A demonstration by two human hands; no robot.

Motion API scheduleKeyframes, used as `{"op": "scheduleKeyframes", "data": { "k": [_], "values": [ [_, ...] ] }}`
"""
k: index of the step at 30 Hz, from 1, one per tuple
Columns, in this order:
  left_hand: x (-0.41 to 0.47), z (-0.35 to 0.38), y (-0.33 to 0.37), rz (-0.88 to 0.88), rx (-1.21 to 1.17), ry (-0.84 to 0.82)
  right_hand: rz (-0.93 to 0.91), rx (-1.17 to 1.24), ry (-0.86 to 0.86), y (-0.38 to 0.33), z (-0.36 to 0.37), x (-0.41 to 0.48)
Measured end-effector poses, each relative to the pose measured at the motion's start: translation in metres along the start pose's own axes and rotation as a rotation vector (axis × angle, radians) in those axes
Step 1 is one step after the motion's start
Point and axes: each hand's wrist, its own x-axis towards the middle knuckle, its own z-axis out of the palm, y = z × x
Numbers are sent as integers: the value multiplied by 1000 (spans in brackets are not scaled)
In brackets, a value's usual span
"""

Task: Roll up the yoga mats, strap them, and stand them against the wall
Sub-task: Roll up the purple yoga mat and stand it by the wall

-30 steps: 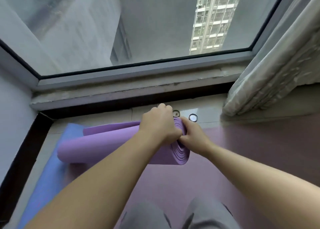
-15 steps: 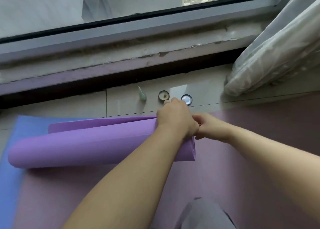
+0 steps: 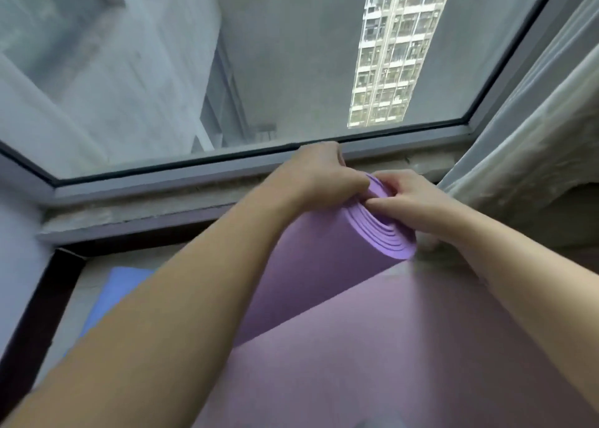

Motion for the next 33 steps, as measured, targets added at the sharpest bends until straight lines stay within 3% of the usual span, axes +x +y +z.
{"op": "scheduleKeyframes", "data": {
  "k": [6, 12, 17, 21, 25, 29, 33],
  "values": [
    [-73, -48, -1, 55, -332, 125, -140, -332, 92, -96, -30, -50],
    [-184, -26, -56, 70, -595, 171, -346, -696, 147, -148, 33, -122],
    [-292, 25, -126, -72, -614, 318, -538, -845, 12, -164, 139, -174],
    [-385, 76, -183, -224, -664, 410, -699, -832, -220, -165, 232, -223],
    [-455, 119, -218, -283, -724, 483, -789, -975, -451, -173, 303, -263],
    [-510, 148, -245, -366, -736, 564, -915, -1148, -465, -181, 369, -292],
    [-572, 169, -298, -617, -636, 586, -929, -1187, -565, -177, 453, -308]
  ]
}}
